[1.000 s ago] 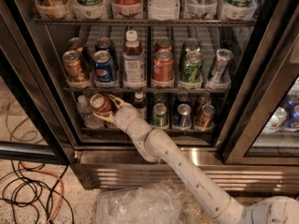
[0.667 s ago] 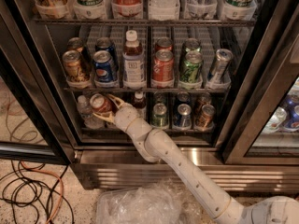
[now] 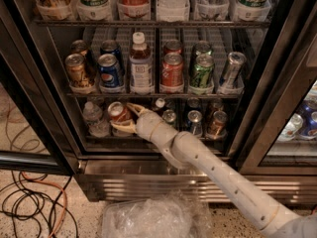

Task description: Pick coke can from bottom shelf of fridge

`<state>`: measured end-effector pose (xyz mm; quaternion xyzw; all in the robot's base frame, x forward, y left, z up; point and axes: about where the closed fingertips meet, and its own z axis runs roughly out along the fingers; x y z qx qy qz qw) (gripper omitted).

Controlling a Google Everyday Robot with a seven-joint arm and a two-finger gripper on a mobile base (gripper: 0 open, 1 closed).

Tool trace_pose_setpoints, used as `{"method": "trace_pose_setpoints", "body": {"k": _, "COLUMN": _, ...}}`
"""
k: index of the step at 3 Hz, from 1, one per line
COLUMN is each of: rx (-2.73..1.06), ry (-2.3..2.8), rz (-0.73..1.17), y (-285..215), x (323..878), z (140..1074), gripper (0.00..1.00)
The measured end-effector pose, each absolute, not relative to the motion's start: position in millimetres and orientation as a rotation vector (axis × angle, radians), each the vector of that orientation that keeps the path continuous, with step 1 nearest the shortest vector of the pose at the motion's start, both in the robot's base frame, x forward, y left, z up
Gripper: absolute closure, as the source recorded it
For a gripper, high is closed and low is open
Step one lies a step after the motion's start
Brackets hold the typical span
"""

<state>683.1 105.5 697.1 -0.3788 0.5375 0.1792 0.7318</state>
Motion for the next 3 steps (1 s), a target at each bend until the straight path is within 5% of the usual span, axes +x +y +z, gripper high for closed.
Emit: {"method": "trace_pose_setpoints", "body": {"k": 3, "rx": -0.843, "ry": 1.324, "rz": 0.618, "y": 41.4, "x": 659.2, "z": 729.8, "gripper": 1.0}}
